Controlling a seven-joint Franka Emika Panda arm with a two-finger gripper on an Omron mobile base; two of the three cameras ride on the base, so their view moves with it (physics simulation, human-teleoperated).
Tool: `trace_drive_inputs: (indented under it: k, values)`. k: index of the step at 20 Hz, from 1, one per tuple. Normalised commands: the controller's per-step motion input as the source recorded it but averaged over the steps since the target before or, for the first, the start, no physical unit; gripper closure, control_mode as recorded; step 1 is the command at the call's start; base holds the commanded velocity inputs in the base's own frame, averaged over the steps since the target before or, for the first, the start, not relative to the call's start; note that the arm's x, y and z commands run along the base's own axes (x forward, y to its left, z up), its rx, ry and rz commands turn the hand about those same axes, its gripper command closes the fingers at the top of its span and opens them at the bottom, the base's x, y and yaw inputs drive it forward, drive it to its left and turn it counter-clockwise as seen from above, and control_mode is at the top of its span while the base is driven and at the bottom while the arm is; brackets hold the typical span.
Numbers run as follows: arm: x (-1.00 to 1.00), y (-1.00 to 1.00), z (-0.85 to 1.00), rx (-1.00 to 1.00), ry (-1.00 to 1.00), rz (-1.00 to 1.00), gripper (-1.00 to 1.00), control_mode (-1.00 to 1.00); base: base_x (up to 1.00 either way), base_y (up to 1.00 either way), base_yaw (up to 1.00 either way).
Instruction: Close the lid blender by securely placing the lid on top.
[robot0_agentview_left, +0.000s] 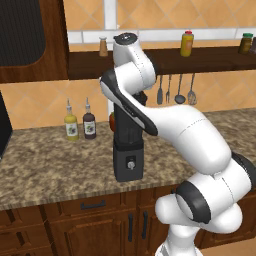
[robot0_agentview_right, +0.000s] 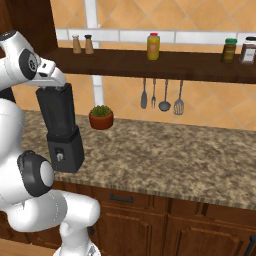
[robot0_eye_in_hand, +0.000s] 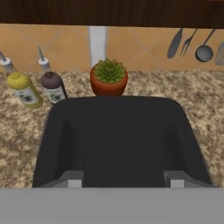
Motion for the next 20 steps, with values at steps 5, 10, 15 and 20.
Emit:
trace_drive_inputs:
  k: [5, 10, 15, 20]
  values:
    - [0.01, 0.00, -0.12, 0.00, 0.00, 0.00, 1.00, -1.00, 0.00, 0.00, 0.00]
    - [0.00, 0.00, 0.00, 0.00, 0.00, 0.00, 1.00, -1.00, 0.00, 0.00, 0.00]
    - [0.00, 0.00, 0.00, 0.00, 0.00, 0.00, -1.00, -1.00, 0.00, 0.00, 0.00]
    - [0.00, 0.00, 0.00, 0.00, 0.00, 0.00, -1.00, -1.00, 0.00, 0.00, 0.00]
